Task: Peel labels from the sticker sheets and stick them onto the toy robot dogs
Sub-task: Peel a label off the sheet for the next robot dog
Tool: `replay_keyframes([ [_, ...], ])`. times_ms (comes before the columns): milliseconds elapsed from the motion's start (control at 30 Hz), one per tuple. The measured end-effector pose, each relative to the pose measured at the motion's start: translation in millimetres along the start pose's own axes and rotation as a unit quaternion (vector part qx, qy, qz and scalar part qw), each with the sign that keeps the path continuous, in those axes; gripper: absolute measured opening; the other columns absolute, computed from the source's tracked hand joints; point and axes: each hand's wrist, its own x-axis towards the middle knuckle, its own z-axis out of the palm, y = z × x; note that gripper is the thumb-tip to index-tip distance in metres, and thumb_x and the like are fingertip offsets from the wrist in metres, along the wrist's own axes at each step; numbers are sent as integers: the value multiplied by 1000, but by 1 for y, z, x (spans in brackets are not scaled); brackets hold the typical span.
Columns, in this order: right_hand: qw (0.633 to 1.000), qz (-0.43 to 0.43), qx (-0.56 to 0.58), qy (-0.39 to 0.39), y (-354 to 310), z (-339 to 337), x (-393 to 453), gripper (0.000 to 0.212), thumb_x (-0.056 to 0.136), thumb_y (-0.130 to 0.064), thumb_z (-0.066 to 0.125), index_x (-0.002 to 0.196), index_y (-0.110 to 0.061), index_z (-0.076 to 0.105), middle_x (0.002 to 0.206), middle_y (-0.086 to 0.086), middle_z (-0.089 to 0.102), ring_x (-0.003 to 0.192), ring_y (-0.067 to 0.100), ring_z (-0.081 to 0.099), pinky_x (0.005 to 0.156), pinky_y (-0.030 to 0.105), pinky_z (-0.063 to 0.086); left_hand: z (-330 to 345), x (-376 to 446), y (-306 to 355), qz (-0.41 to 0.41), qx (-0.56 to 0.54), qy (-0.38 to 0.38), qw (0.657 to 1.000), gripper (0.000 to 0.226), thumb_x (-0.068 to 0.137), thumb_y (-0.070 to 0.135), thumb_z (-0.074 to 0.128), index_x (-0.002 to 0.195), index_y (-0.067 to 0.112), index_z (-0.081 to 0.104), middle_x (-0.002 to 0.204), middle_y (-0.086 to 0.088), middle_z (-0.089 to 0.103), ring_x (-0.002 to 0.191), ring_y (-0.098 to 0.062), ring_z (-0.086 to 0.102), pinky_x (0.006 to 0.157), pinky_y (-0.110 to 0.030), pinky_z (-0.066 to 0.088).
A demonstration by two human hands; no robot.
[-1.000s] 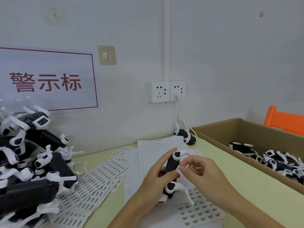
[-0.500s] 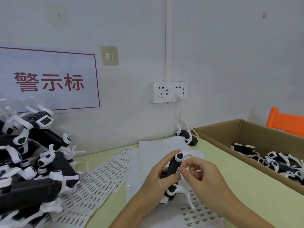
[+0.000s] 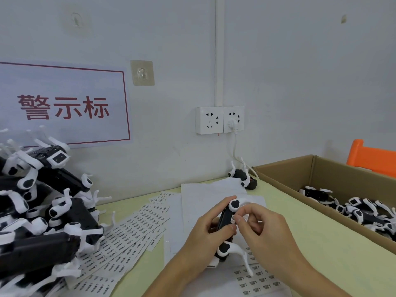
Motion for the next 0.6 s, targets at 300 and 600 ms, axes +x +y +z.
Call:
replay_keyframes([
  [300, 1000, -3, -2, 15, 2, 2, 0, 23, 92, -8, 66, 77, -25, 67, 48, -9, 28, 45, 9, 28, 48, 17, 29, -1, 0, -2, 3, 15, 0, 1000, 50, 90, 25, 61, 130, 55, 58, 107, -17, 69, 104, -22, 69, 92, -25, 52],
  [600, 1000, 1, -4, 14, 1, 2, 0, 24, 92, -7, 66, 76, -25, 68, 48, -8, 28, 45, 8, 28, 47, 15, 30, -1, -1, -1, 3, 37, -8, 999, 50, 99, 18, 57, 132, 56, 55, 94, -3, 66, 92, -12, 65, 85, -22, 50],
])
